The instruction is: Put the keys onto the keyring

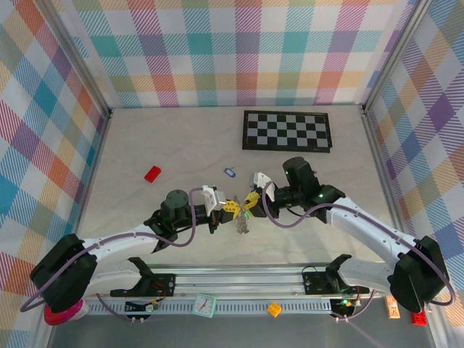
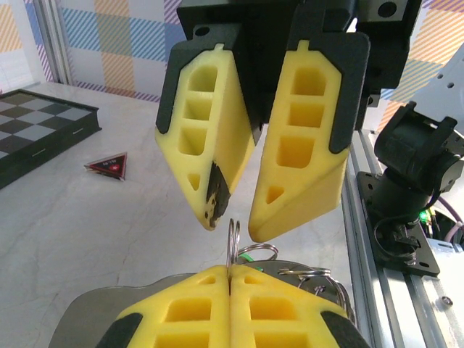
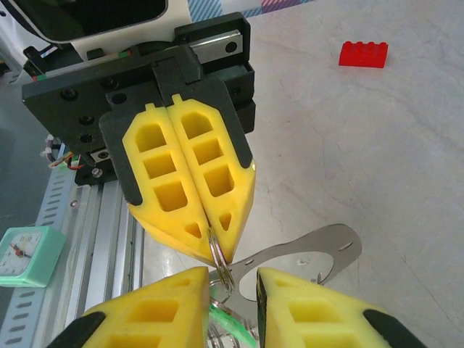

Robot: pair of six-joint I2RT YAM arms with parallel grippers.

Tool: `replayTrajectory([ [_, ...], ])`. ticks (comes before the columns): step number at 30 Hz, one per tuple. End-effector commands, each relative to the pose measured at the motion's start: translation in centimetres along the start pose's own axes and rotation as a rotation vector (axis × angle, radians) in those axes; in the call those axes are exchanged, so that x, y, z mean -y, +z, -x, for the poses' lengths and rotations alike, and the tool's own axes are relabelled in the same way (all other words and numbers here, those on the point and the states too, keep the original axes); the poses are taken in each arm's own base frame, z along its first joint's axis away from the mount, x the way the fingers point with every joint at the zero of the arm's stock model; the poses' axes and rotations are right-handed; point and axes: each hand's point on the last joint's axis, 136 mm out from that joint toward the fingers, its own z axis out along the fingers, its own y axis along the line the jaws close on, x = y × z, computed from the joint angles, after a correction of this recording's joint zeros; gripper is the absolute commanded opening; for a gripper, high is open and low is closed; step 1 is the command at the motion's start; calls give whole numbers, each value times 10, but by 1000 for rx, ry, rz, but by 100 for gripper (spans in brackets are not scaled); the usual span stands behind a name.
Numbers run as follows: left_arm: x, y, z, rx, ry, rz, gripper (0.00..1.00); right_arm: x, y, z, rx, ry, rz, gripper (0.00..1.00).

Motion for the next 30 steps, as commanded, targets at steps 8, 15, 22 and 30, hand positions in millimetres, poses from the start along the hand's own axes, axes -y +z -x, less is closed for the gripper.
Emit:
replayTrajectory([
  [8, 7, 0, 15, 60, 31, -32, 0, -2, -6, 1, 14, -9, -12, 24],
  [15, 7, 0, 15, 58, 32, -36, 0, 1, -5, -5, -15, 2, -14, 23],
  [22, 8, 1, 16, 62, 35, -41, 0, -4, 0, -2, -12, 13, 39, 20],
  [30, 7, 1, 17, 61, 35, -41, 0, -7, 1, 6, 17, 14, 75, 15],
])
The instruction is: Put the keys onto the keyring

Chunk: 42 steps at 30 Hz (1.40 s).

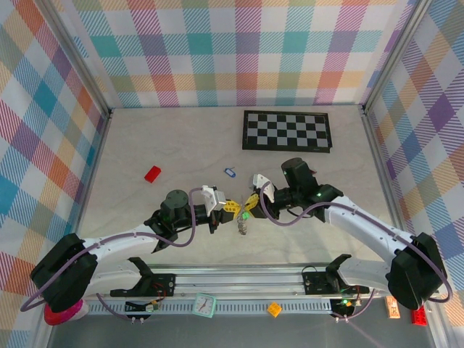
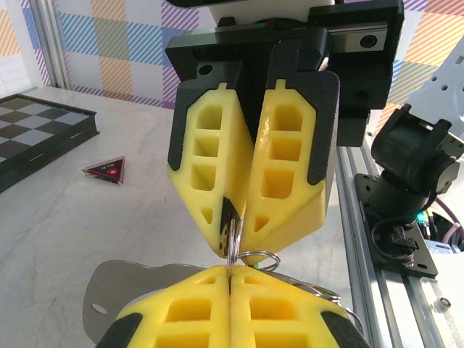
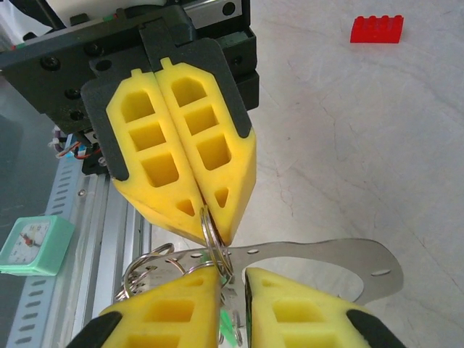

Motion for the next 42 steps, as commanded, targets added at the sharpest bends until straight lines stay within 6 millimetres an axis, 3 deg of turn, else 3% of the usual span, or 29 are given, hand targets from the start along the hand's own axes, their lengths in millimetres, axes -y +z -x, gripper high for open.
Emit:
replayTrajectory([
  [1, 6, 1, 16, 58, 33, -34, 0, -6, -3, 19, 52, -26, 46, 15],
  [23, 1, 2, 16, 67, 28, -6, 0, -5, 4, 25, 73, -21, 89, 0],
  [24, -1, 2, 15, 65, 26, 7, 1, -5, 3, 24, 68, -25, 86, 0],
  [27, -6, 0, 11, 43, 29, 37, 18, -4, 2, 19, 33, -38, 69, 0],
  [30, -8, 0, 6, -7, 42, 53, 27, -1, 1, 13, -25, -46, 54, 0],
  [37, -9, 1, 3, -84, 75, 49, 28, 0, -1, 7, -133, -87, 36, 0],
  [42, -8, 4, 7, -91, 81, 33, 23, -2, 0, 5, -200, -119, 34, 0],
])
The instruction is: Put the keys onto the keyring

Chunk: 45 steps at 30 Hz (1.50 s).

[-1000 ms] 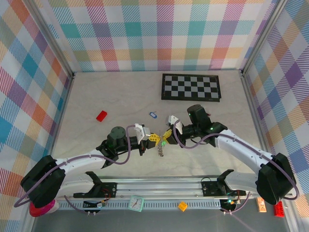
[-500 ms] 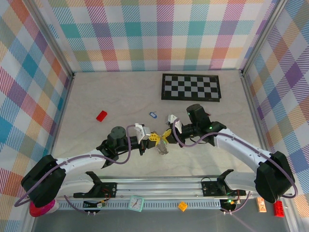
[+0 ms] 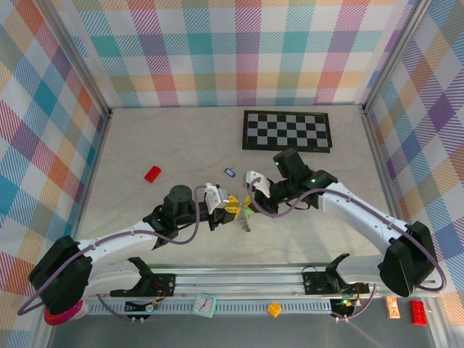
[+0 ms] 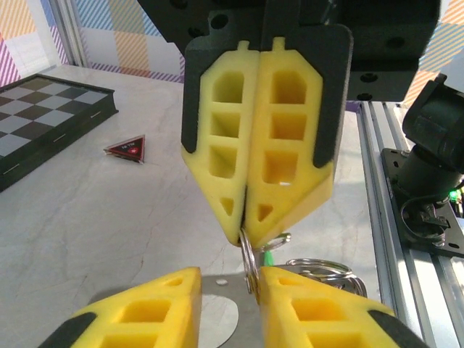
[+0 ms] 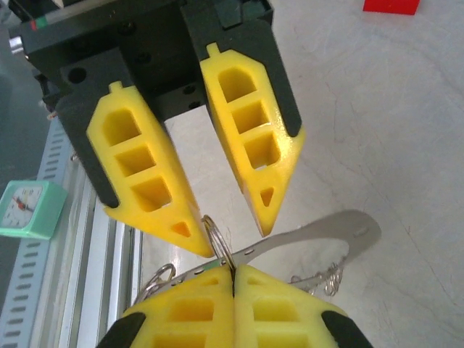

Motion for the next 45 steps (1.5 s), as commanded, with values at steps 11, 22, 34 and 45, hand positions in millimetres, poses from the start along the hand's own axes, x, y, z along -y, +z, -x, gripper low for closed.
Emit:
replayTrajectory([
  [11, 3, 3, 10, -7, 41, -30, 0, -10, 0, 6, -44, -68, -7, 3],
  [22, 2, -2, 15, 78, 22, -5, 0, -9, -3, -15, 18, 45, -79, 39],
  [34, 11, -2, 15, 103, 13, -55, 0, -5, 3, -18, 31, 3, -86, 42],
  [45, 14, -2, 17, 109, 22, -73, 0, -20, -14, -9, 44, -44, -76, 43],
])
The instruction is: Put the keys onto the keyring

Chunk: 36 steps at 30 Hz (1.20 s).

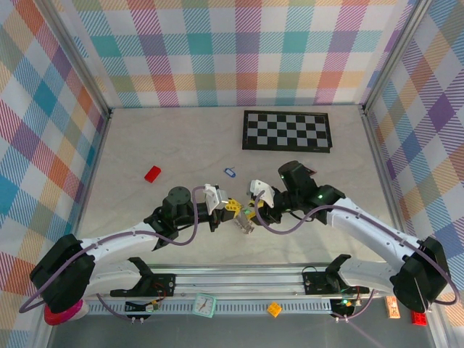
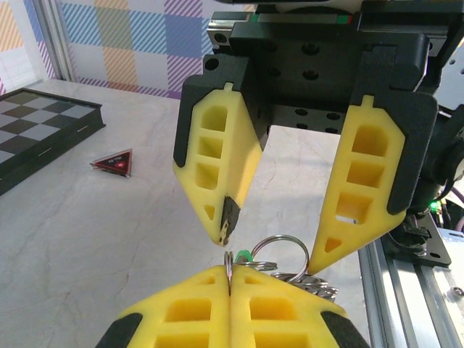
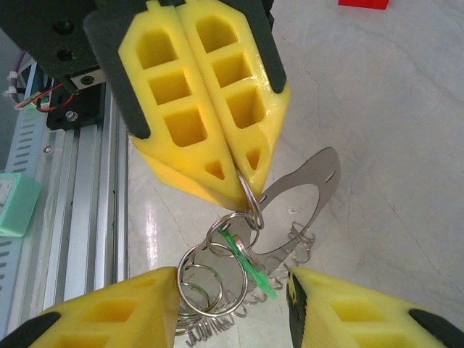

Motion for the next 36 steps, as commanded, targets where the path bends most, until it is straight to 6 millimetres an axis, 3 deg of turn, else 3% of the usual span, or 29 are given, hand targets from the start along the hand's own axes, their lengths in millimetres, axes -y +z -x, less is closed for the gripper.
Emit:
replayTrajectory([
  [1, 7, 0, 13, 54, 37, -36, 0, -13, -13, 10, 20, -37, 38, 43],
  [4, 7, 0, 13, 51, 38, -41, 0, -14, -22, 7, -15, -52, 13, 43],
  [6, 8, 1, 12, 48, 37, -47, 0, -3, -24, -1, -56, -58, -58, 43],
  [10, 10, 2, 12, 41, 37, -63, 0, 7, -16, -13, -103, -50, -87, 42],
  [17, 12, 2, 17, 48, 37, -77, 0, -2, 0, 8, 0, -30, 25, 41],
  [23, 12, 2, 17, 49, 35, -80, 0, -6, 9, 7, 0, -21, 73, 39],
  [28, 13, 3, 20, 58, 35, -86, 0, -6, 11, 6, 0, -22, 81, 29],
  [36, 14, 4, 27, 98, 33, -100, 0, -10, 11, 9, 3, -19, 112, 4],
])
